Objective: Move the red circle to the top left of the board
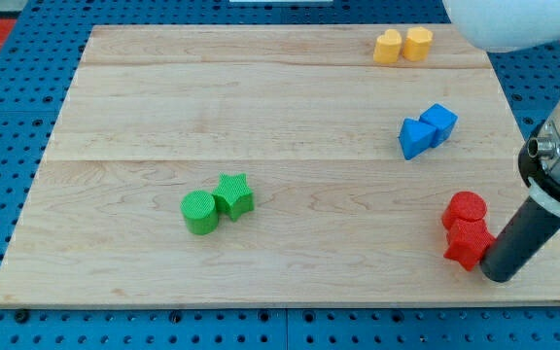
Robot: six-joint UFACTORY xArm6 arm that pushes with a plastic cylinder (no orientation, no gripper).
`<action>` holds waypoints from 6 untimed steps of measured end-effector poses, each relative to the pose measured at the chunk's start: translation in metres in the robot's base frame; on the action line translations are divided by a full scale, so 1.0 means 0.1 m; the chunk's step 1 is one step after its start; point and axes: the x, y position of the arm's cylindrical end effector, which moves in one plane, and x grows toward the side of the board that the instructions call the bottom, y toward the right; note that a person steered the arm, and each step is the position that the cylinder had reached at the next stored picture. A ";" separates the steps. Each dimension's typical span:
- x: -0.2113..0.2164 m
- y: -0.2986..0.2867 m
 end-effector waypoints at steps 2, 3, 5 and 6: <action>0.00 0.02; -0.01 0.26; -0.96 1.10; -0.18 0.95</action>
